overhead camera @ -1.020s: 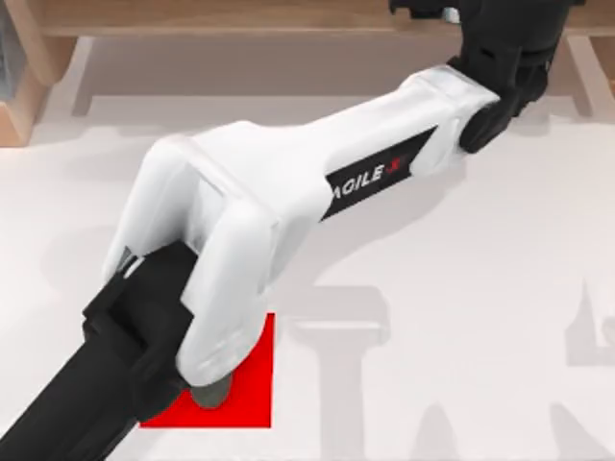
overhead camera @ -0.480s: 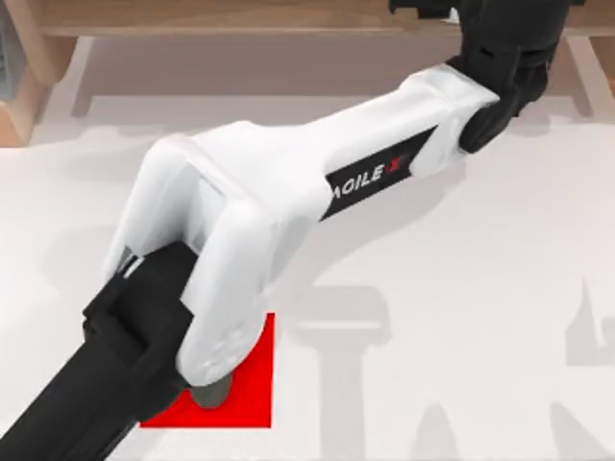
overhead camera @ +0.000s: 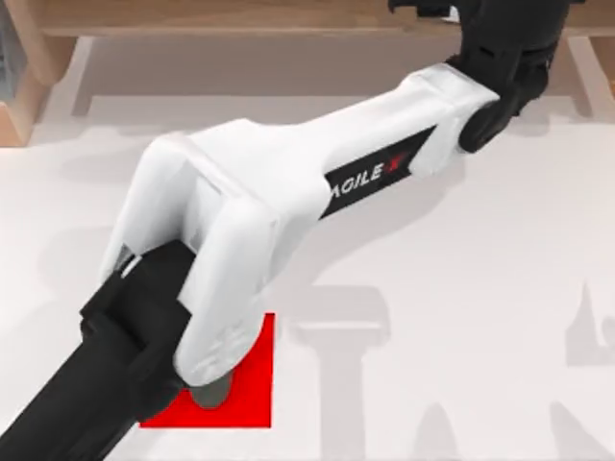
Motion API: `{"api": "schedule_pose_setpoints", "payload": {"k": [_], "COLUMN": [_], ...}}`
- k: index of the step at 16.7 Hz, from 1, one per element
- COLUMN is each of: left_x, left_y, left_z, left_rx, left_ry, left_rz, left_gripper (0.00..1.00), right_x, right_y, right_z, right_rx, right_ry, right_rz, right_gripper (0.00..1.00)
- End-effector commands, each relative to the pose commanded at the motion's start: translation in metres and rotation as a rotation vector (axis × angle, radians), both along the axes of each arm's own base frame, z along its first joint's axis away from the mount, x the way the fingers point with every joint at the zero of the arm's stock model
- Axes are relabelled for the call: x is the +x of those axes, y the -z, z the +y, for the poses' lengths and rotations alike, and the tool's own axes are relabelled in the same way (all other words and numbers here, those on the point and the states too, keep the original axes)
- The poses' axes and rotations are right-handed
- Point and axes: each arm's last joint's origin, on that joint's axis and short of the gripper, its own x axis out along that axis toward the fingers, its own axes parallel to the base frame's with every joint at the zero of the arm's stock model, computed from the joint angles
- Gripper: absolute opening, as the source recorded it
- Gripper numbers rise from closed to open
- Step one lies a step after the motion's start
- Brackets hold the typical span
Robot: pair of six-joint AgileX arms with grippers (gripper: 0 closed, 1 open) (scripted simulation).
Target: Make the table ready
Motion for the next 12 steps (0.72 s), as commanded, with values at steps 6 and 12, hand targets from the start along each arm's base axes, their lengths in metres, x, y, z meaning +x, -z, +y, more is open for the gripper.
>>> {"api": "schedule_pose_setpoints", "payload": {"k": [6, 12], "left_x": [-0.024, -0.037], "left_y": [-0.004, -0.010], "left_z": [0.001, 0.001], "left_rx": [0.015, 0.007], "left_ry": [0.000, -0.001], "left_rz": [0.013, 0.006], "left_gripper": [0.00, 0.00], "right_x": [0.000, 0.000], "right_y": [0.000, 0.000], "right_z": [0.000, 0.000], "right_rx": [0.000, 0.000], "right_ry": [0.000, 0.000], "right_rz": [0.000, 0.000], "right_gripper": [1.00, 1.00]}}
